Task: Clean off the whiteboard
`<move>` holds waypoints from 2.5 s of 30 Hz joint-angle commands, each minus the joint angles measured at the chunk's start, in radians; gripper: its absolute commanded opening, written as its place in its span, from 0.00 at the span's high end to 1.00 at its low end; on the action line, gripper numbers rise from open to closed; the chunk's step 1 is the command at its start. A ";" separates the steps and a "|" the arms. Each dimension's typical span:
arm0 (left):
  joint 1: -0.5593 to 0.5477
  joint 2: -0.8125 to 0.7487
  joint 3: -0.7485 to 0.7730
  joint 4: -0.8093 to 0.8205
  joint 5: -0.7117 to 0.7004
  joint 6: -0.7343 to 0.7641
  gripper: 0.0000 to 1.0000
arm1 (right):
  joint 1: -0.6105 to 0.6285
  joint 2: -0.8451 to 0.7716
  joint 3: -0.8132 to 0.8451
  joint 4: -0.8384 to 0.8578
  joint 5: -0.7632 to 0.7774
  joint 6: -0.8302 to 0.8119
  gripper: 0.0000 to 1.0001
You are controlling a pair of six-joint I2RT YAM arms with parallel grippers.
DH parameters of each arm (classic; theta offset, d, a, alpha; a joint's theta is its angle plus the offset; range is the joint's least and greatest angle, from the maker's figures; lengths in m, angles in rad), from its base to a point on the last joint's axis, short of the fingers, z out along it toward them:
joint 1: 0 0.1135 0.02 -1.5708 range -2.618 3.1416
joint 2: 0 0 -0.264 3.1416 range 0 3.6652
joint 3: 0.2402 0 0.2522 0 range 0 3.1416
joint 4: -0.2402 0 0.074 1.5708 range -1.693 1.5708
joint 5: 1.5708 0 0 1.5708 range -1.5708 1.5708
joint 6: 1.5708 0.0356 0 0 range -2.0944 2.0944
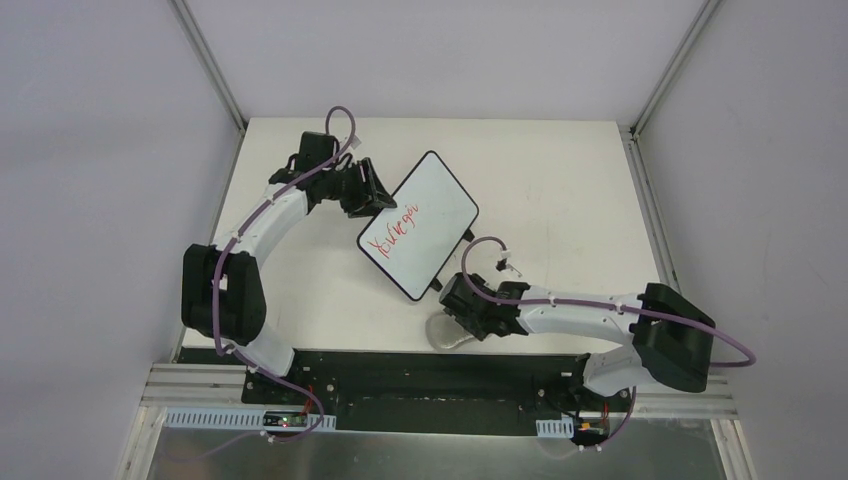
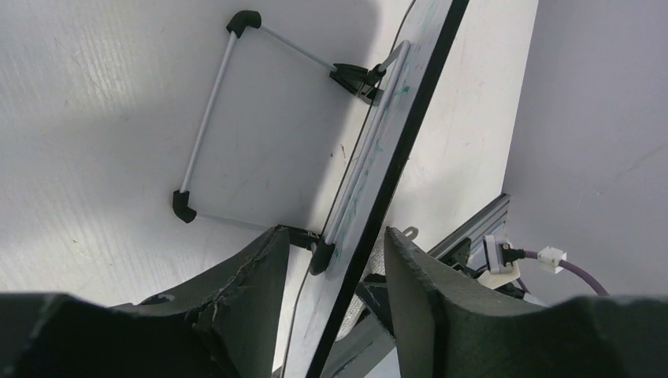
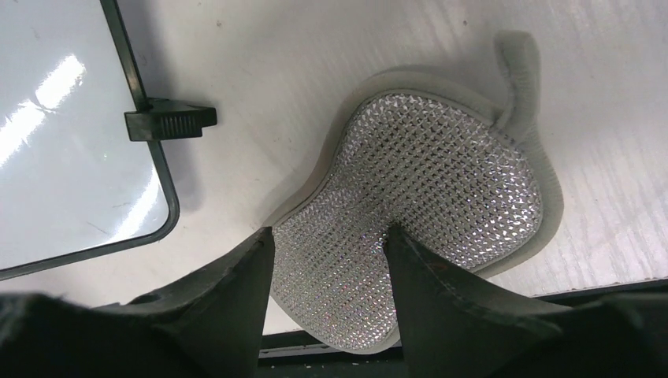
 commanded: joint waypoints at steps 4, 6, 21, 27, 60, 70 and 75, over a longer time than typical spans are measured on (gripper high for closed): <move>-0.023 -0.074 -0.052 0.005 -0.075 -0.020 0.58 | -0.075 -0.097 -0.115 0.093 0.002 -0.243 0.33; -0.023 -0.078 -0.067 0.014 -0.081 -0.037 0.63 | -0.120 -0.153 -0.172 0.176 -0.016 -0.392 0.17; -0.024 -0.122 -0.110 0.061 -0.081 -0.091 0.69 | -0.306 -0.015 0.155 -0.176 -0.073 -0.665 0.07; -0.025 -0.130 -0.088 0.027 -0.100 -0.071 0.55 | -0.294 0.030 0.242 -0.413 0.036 0.005 0.20; -0.022 -0.191 -0.041 -0.056 -0.157 0.004 0.43 | -0.259 0.427 0.274 -0.332 0.063 0.143 0.87; -0.022 -0.193 -0.036 -0.050 -0.138 -0.002 0.39 | -0.209 0.268 0.238 -0.312 0.200 -0.194 1.00; -0.022 -0.189 -0.031 -0.053 -0.131 0.004 0.31 | -0.154 0.070 0.150 -0.086 0.212 -0.499 1.00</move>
